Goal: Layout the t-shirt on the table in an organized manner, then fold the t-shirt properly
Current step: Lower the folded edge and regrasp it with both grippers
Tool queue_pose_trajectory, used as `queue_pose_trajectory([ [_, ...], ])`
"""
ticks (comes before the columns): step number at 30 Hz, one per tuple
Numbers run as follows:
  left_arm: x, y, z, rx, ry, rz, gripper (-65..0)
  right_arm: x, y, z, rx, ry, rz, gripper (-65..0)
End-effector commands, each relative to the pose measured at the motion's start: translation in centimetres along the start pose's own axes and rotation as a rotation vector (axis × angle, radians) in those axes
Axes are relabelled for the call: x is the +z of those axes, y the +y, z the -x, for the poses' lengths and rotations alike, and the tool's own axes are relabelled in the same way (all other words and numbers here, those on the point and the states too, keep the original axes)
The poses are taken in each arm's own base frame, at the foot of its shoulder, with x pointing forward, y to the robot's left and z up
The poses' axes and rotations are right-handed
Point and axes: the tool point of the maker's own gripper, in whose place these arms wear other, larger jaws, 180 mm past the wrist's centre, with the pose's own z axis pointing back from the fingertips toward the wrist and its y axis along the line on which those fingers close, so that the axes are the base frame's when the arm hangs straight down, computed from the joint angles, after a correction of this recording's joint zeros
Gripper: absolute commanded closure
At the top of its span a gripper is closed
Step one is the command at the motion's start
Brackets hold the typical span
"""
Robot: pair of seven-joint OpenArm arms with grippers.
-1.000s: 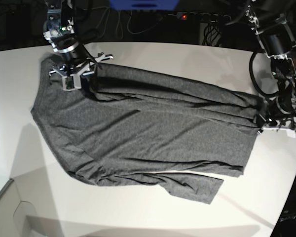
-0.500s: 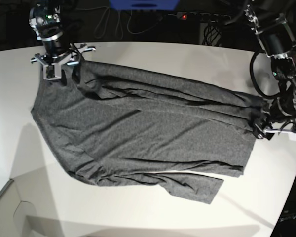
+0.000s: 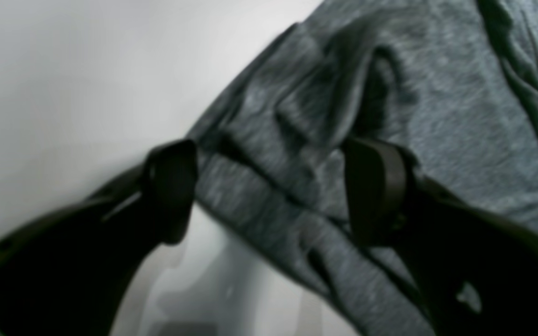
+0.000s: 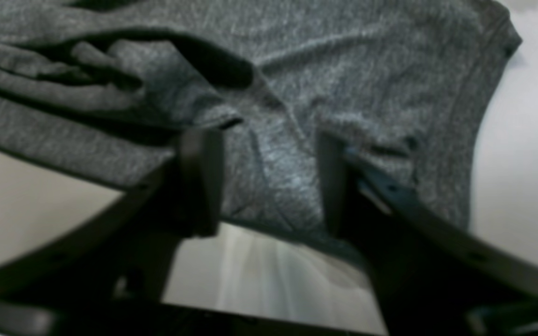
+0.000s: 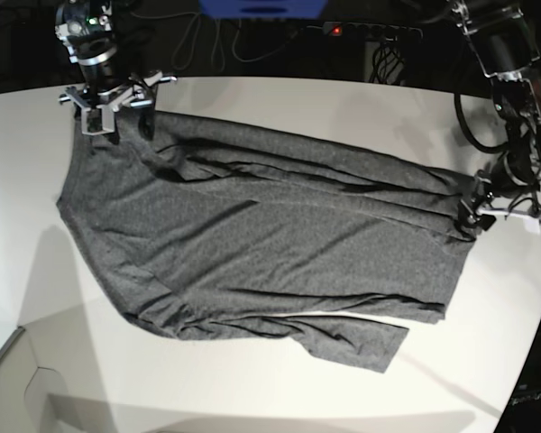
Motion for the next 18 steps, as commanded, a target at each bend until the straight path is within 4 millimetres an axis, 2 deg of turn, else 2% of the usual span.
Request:
queue_pose_trajectory([
  [1, 0.2, -0.2, -1.6, -0.002, -0.035, 0.009, -49.2, 0.3, -0.4, -1.0, -0.006, -0.039, 0.016, -37.3],
  [7, -0.7, 1.3, -0.1, 0.035, 0.015, -0.019, -49.5, 0.6, -1.7, -1.0, -0.014, -0.041, 0.055, -38.4],
  [11, -1.4, 1.4, 0.8, 0.055, 0.045, -0.023, -49.3, 1.0, -3.4, -0.9, -0.016, -0.040, 0.104, -38.7],
  [15, -2.1, 2.3, 2.0, 0.087, 0.084, -0.042, -49.2, 1.3, -3.9, -0.5, -0.016, -0.027, 0.118, -38.8],
  [18, -2.4, 2.7, 2.1, 0.098, 0.073, -0.052, -49.1, 1.8, -4.8, 0.0, -0.016, -0.015, 0.144, -38.9],
])
